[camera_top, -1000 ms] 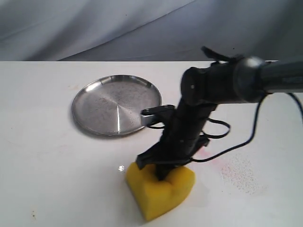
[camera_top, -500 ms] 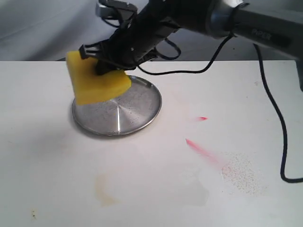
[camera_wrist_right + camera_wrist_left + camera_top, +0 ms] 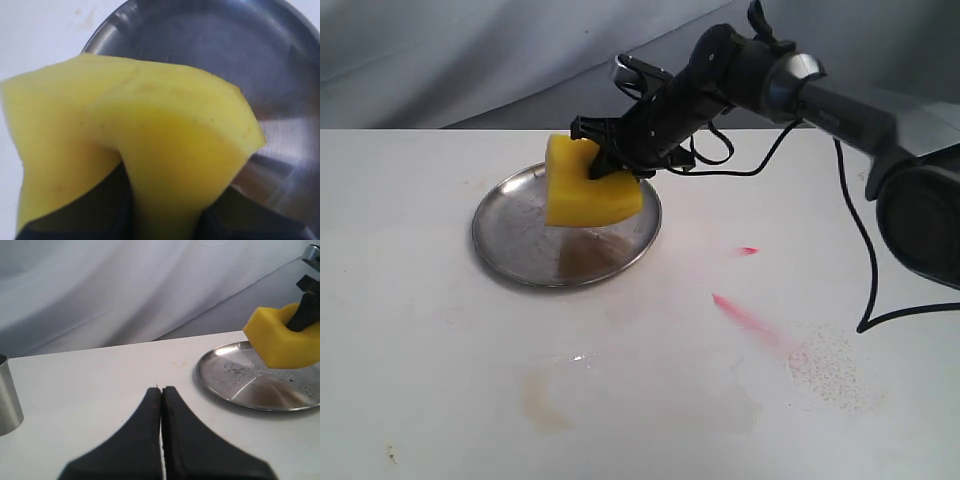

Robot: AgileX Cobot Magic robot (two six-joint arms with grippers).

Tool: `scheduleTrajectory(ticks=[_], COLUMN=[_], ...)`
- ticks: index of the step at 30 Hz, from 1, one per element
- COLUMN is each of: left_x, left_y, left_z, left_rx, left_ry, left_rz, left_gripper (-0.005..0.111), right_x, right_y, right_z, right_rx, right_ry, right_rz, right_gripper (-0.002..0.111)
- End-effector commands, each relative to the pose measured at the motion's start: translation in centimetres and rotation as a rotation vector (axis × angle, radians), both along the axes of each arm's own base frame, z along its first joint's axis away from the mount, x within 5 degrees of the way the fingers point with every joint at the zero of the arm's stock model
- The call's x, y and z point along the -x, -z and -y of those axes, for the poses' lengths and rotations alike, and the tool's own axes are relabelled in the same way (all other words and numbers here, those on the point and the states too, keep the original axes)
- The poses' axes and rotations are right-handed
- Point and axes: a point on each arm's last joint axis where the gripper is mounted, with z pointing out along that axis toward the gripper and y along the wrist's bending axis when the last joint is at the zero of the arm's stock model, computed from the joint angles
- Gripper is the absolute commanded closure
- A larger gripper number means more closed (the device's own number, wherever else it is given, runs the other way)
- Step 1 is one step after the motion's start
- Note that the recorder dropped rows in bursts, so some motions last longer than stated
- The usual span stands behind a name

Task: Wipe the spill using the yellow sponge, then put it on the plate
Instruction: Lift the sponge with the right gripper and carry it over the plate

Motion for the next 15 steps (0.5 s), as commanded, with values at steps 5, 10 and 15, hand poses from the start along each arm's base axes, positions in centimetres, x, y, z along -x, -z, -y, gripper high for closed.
scheduleTrajectory(ticks=[5, 10, 15], left_x=[0.0, 0.0, 0.0], left_y=[0.1, 0.1, 0.1], left_z=[0.0, 0.0, 0.0], left_rx=[0.006, 0.006, 0.006], left_ry=[0.005, 0.005, 0.005], left_rz=[0.006, 0.006, 0.006], left_gripper=[0.107, 0.107, 0.107], right_x=[-0.4, -0.4, -0.4], right_y=[3.1, 3.2, 3.1], right_z=[-0.6, -0.6, -0.7], right_rx=[-0.057, -0.052, -0.053], right_ry=[0.04, 0.02, 0.011], right_rz=[-0.081, -0.069, -0.063], right_gripper=[0.108, 0.092, 0.056])
